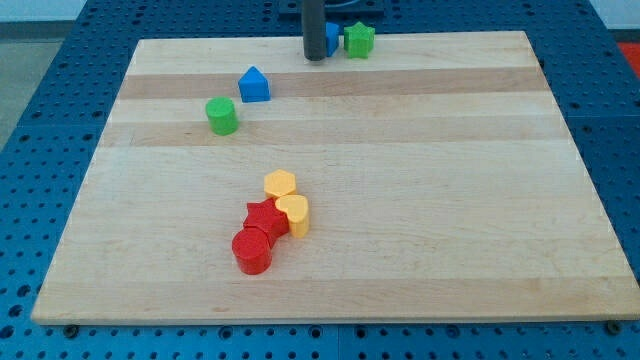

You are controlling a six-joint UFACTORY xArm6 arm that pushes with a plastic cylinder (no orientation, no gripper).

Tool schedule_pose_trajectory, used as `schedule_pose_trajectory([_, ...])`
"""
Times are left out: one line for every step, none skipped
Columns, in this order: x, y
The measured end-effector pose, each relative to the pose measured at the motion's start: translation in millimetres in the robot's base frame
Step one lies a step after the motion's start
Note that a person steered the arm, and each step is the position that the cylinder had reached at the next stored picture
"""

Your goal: Push the blue cube into the green star

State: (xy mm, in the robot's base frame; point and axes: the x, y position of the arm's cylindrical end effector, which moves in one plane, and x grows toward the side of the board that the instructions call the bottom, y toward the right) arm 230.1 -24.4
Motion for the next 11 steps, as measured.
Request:
schedule_pose_trajectory([25.5,-1.5])
schedule_pose_trajectory([75.1,-28.8])
schedule_pose_trajectory([64.3,-48.9])
schedule_pose_trajectory([0.1,-56.2])
schedule_pose_trajectory([-38.4,-51.6])
schedule_pose_trajectory([-37.3,-39.5])
schedule_pose_trajectory([-35.0,-19.4])
schedule_pose_trajectory([-32.8,-13.2])
schedule_pose_trajectory([-31.9,3.5])
schedule_pose_trajectory([-30.9,7.6])
schedule_pose_trajectory([-17.3,-27.8])
